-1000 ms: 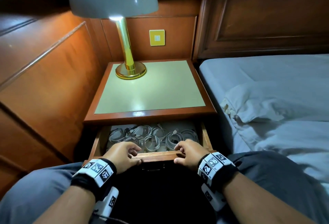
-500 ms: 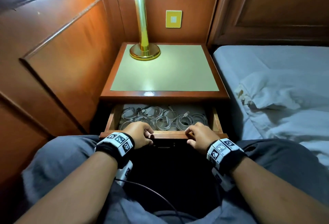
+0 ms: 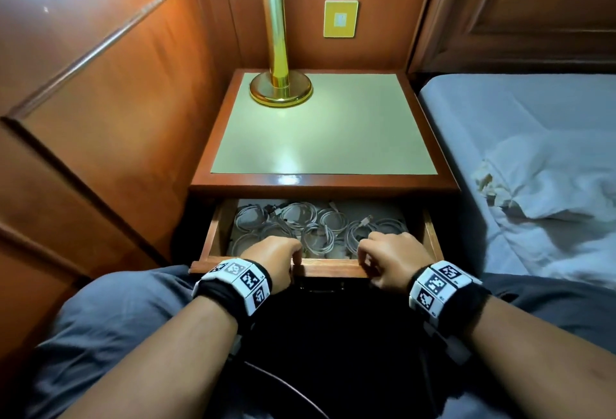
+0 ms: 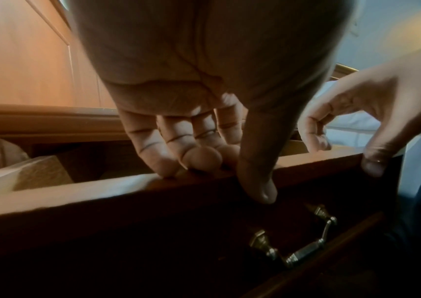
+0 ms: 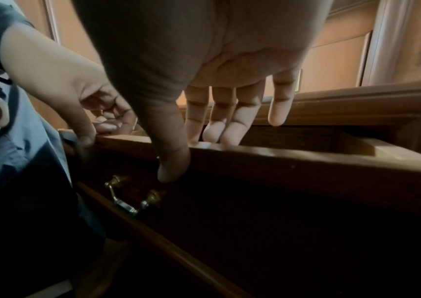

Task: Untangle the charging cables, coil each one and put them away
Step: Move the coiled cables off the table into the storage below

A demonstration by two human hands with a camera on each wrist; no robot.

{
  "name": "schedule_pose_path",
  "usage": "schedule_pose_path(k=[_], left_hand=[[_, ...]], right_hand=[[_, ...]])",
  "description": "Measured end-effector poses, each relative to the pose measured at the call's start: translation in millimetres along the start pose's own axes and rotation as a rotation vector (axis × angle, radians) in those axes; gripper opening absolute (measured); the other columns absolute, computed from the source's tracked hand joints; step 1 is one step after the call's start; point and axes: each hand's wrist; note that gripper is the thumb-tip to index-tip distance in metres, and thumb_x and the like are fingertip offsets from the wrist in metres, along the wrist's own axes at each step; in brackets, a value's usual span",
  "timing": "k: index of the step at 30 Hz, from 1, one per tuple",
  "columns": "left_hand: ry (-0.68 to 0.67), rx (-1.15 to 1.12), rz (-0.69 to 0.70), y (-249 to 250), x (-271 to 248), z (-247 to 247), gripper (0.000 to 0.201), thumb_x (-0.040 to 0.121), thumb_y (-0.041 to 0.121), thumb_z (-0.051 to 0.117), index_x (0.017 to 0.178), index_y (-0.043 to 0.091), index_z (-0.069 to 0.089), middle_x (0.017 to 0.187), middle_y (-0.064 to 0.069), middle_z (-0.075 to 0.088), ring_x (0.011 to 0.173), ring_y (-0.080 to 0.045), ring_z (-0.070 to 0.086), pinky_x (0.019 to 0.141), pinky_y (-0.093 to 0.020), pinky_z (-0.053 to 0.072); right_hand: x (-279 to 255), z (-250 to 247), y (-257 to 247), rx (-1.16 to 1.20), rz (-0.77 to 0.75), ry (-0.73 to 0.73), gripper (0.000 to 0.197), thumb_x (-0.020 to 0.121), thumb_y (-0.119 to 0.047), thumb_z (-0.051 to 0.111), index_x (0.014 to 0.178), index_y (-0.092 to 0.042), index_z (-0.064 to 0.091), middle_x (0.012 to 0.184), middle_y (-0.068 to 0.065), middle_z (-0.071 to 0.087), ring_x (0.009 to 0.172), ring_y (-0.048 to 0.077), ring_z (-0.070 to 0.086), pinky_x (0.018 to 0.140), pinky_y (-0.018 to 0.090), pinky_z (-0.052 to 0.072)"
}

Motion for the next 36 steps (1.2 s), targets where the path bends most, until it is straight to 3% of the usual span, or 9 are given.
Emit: schedule_pose_path(k=[5,10,14,18,21,23,25,30,36], left_hand=[[-0.034,0.014,-0.001,0.9,3.0,-4.8,0.023,0.076,0.020,0.070,0.090,0.033,0.058,0.092,0.011,0.059,0.084,-0.014,0.061,0.072,-0.031,0.055],[-0.017,-0.019,-0.022,2.6,0.2,-7.6,0.026,0.080,0.023,0.071,0.097,0.034,0.054,0.099,0.010,0.058,0.091,-0.016,0.060,0.076,-0.030,0.050],[0.128,0.002,-0.033,4.2,6.3,-4.3,0.036,0.077,0.021,0.072,0.097,0.034,0.045,0.108,0.006,0.048,0.103,-0.022,0.057,0.086,-0.035,0.043],[0.307,0.079,-0.114,3.9,15.3,-5.8,0.075,0.065,0.028,0.086,0.123,0.032,0.039,0.126,0.000,0.029,0.119,-0.024,0.041,0.102,-0.039,0.039],[0.335,0.043,-0.155,-1.3,22.1,-9.1,0.114,0.066,0.032,0.088,0.151,0.034,0.013,0.152,-0.006,0.003,0.143,-0.031,0.016,0.120,-0.046,0.020],[0.318,0.031,-0.174,-6.3,28.0,-15.5,0.127,0.068,0.038,0.088,0.156,0.034,-0.004,0.161,-0.006,-0.015,0.150,-0.033,0.000,0.122,-0.049,0.010],[0.310,0.059,-0.185,-12.9,34.8,-21.2,0.136,0.065,0.049,0.089,0.156,0.032,-0.010,0.162,-0.006,-0.024,0.151,-0.032,-0.006,0.122,-0.049,0.009],[0.242,0.170,-0.181,-27.0,46.4,-28.5,0.143,0.057,0.065,0.086,0.156,0.028,-0.010,0.165,-0.006,-0.018,0.153,-0.031,-0.010,0.124,-0.048,0.006],[0.175,0.225,-0.126,-31.7,52.5,-35.6,0.138,0.068,0.048,0.087,0.155,0.027,-0.019,0.163,-0.006,-0.026,0.152,-0.034,-0.016,0.123,-0.048,0.003]], right_hand=[[1.5,2.8,2.8,0.008,0.063,0.107,0.069,0.067,-0.046,0.078,0.128,-0.037,0.047,0.125,-0.004,0.042,0.114,0.022,0.049,0.098,0.035,0.039],[1.3,5.7,3.8,0.030,0.122,0.136,0.110,0.061,-0.045,0.083,0.152,-0.042,0.021,0.140,-0.003,0.027,0.131,0.020,0.031,0.120,0.040,0.016],[9.6,-1.5,8.2,0.075,0.202,0.132,0.117,0.068,-0.041,0.084,0.155,-0.042,0.007,0.154,0.001,0.012,0.144,0.025,0.016,0.123,0.045,0.010],[20.2,-5.9,9.2,0.060,0.235,0.147,0.128,0.068,-0.038,0.086,0.156,-0.041,-0.006,0.158,0.005,-0.002,0.150,0.027,-0.002,0.124,0.047,-0.001],[31.8,-8.2,11.0,0.058,0.251,0.158,0.131,0.068,-0.036,0.087,0.155,-0.041,-0.010,0.161,0.006,-0.007,0.151,0.027,-0.009,0.122,0.048,-0.004],[41.5,-11.0,13.1,0.074,0.260,0.155,0.132,0.067,-0.034,0.088,0.155,-0.039,-0.011,0.163,0.006,-0.010,0.152,0.028,-0.011,0.122,0.049,-0.002],[50.1,-13.3,13.8,0.096,0.250,0.140,0.134,0.066,-0.030,0.088,0.155,-0.039,-0.011,0.164,0.004,-0.014,0.152,0.027,-0.013,0.122,0.050,0.000],[65.6,-18.2,14.8,0.082,0.190,0.044,0.143,0.064,-0.029,0.091,0.153,-0.038,-0.021,0.162,0.002,-0.027,0.151,0.026,-0.021,0.120,0.052,-0.006],[74.3,-27.3,15.5,0.076,0.171,-0.036,0.156,0.054,-0.047,0.094,0.150,-0.038,-0.029,0.157,0.001,-0.039,0.147,0.027,-0.030,0.119,0.057,-0.010]])
Point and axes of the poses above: each hand's wrist, its own x-axis towards the middle knuckle, its own z-axis out of the palm, y = z × x
